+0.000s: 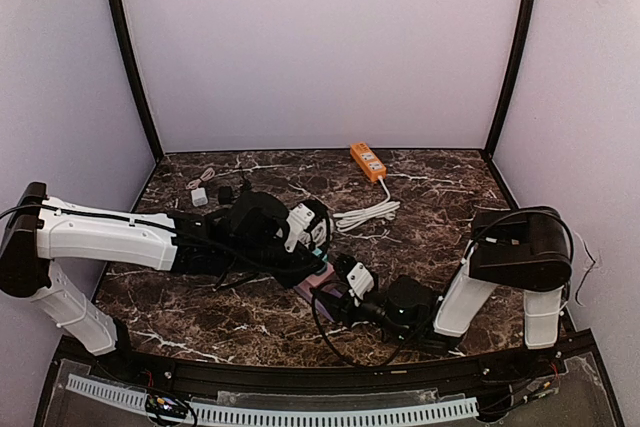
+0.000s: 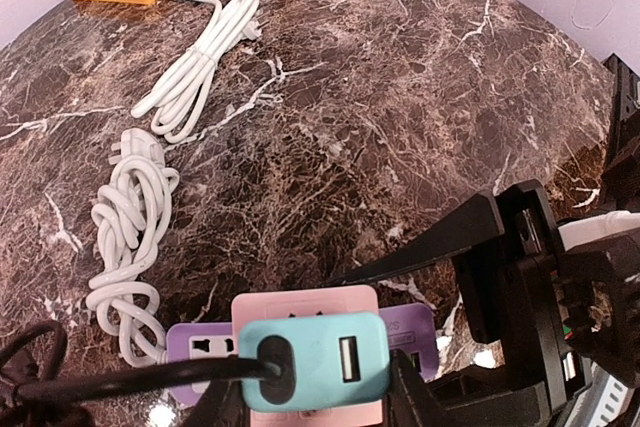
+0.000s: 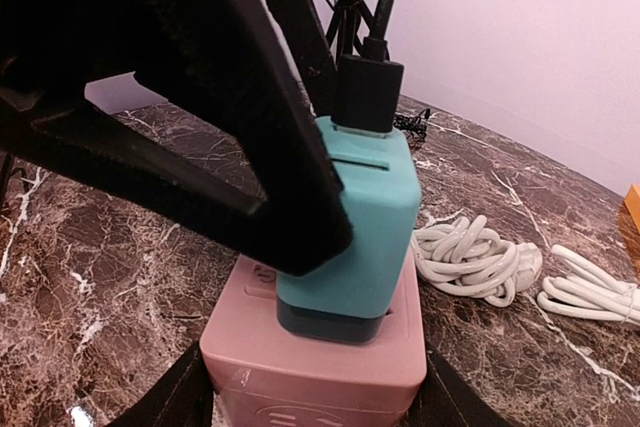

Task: Pull the plug off the socket

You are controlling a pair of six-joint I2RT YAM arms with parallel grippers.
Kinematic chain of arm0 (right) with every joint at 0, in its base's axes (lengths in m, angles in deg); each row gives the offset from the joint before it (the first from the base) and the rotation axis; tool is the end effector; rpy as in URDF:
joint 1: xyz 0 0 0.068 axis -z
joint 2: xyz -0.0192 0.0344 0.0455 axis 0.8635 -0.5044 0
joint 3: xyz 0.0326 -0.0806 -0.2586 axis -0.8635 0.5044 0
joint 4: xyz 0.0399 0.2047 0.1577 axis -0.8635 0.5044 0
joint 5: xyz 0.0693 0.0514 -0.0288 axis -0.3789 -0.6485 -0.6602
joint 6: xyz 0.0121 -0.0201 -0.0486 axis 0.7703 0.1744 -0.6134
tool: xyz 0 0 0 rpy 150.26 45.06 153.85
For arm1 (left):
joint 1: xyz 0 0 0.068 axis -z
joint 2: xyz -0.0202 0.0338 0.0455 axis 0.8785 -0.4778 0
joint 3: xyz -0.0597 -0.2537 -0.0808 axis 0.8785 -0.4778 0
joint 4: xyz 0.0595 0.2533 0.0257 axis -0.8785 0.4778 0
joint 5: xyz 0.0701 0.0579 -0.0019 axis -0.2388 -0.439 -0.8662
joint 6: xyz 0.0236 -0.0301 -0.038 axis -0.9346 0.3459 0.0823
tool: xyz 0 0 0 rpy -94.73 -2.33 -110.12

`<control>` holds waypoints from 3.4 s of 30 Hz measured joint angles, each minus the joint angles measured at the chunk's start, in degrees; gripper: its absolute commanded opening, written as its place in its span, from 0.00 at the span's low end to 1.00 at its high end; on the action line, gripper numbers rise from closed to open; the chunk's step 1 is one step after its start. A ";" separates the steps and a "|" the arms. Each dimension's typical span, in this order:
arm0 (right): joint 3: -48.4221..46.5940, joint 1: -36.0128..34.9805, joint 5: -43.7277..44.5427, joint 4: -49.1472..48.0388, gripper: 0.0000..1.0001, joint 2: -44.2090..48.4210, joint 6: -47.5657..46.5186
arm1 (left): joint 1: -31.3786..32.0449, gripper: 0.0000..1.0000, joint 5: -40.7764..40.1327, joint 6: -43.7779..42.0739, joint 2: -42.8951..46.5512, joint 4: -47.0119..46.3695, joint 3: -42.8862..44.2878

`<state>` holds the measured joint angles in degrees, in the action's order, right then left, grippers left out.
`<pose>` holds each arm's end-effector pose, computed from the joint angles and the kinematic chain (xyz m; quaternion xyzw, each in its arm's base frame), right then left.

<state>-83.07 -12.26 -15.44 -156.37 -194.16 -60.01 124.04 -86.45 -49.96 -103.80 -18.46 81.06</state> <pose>0.1101 0.2991 0.1045 -0.3280 0.6483 0.2936 0.6212 0.1567 -0.2942 0.2420 0.3501 0.8108 -0.2490 0.3975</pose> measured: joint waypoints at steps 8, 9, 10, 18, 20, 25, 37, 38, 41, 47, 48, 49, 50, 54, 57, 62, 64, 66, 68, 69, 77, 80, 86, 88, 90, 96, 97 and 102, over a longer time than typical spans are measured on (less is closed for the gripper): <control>-0.66 0.02 0.15 0.52 0.28 -0.42 0.02 | -0.20 0.02 0.07 -0.17 0.07 0.50 0.02; -0.66 0.02 0.17 0.52 0.28 -0.42 0.02 | -0.55 0.02 0.66 0.39 0.09 0.39 0.02; -0.66 0.02 0.20 0.52 0.28 -0.42 0.04 | -0.83 0.02 1.22 0.90 0.09 0.28 0.00; -0.70 0.04 0.22 0.48 0.27 -0.42 0.04 | -1.62 0.01 2.73 1.88 0.24 0.24 -0.09; -0.70 0.04 0.22 0.48 0.27 -0.42 0.04 | -1.70 0.01 3.04 2.10 0.28 0.22 -0.11; -0.70 0.09 0.20 0.48 0.26 -0.42 0.07 | -1.88 0.01 3.23 1.55 0.28 0.00 -0.20; -1.49 0.20 0.15 0.42 0.25 -0.44 0.04 | -0.52 0.01 0.20 -3.56 0.31 5.16 2.80; -1.57 0.20 0.15 0.37 0.25 -0.44 0.02 | -0.48 0.01 0.07 -4.04 0.31 5.49 2.93; -1.66 0.20 0.04 0.48 0.24 -0.44 0.00 | -0.39 0.01 0.04 -4.98 0.31 6.05 3.15; -1.68 0.20 -0.02 0.42 0.23 -0.48 0.02 | -1.09 0.01 1.18 -2.93 0.59 5.62 2.95; -1.73 0.22 0.02 0.39 0.23 -0.48 0.02 | -1.49 0.01 1.88 -1.90 0.87 5.05 2.54; -1.77 0.26 0.11 0.76 0.23 -0.48 0.07 | -1.95 0.01 2.56 -0.98 1.31 4.15 2.12; -1.75 0.37 0.13 2.01 0.23 -0.70 0.11 | -2.43 0.01 3.63 0.24 2.14 2.60 1.73; -1.88 0.48 0.15 1.84 0.23 -1.22 0.13 | -2.60 0.01 6.82 3.50 5.44 -3.89 1.66; -1.88 0.48 0.17 1.84 0.22 -1.22 0.15 | -2.58 0.01 7.80 4.00 6.34 -6.03 1.84; -1.88 0.48 0.17 1.81 0.22 -1.22 0.17 | -3.02 0.01 5.86 3.82 6.86 -4.35 1.90; -1.88 0.48 0.17 1.84 0.22 -1.22 0.17 | -4.00 0.01 4.04 3.80 7.98 -2.12 2.08; -1.88 0.48 0.17 1.81 0.22 -1.22 0.20 | -5.66 0.01 1.46 3.82 9.11 1.46 3.45; -1.88 0.48 0.17 1.84 0.22 -1.22 0.20 | -7.63 0.01 -1.18 4.00 9.70 5.51 6.03; -1.88 0.48 0.17 1.84 0.22 -1.22 0.20 | -8.72 0.01 -2.32 4.35 9.79 7.63 7.67; -1.88 0.48 0.17 1.84 0.23 -1.22 0.22 | -23.28 0.01 -6.25 8.74 9.66 26.73 14.45; -1.86 0.48 0.17 1.81 0.23 -1.22 0.22 | -28.74 0.01 -6.40 9.11 8.63 32.06 13.16; -1.86 0.48 0.17 1.84 0.23 -1.22 0.22 | -34.14 0.01 -6.38 8.94 4.13 38.27 10.80; -1.88 0.48 0.17 1.84 0.23 -1.22 0.22 | -34.71 0.02 -5.77 8.59 1.66 38.38 10.82; -1.86 0.48 0.20 1.81 0.23 -1.22 0.22 | -35.08 0.02 -5.38 7.96 -1.60 38.47 11.02; -1.86 0.48 0.20 1.84 0.23 -1.22 0.22 | -36.11 0.03 -4.26 6.08 -12.11 38.42 12.48; -1.88 0.48 0.17 1.84 0.23 -1.22 0.24 | -36.33 0.03 -4.04 5.84 -13.38 38.49 12.94; -1.88 0.48 0.20 1.84 0.23 -1.22 0.22 | -37.55 0.09 -3.28 4.11 -17.18 38.29 16.87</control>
<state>-84.95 -11.77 -15.24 -154.54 -195.39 -59.79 86.49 -89.73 -45.85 -120.98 19.84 97.93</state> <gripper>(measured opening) 0.597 0.374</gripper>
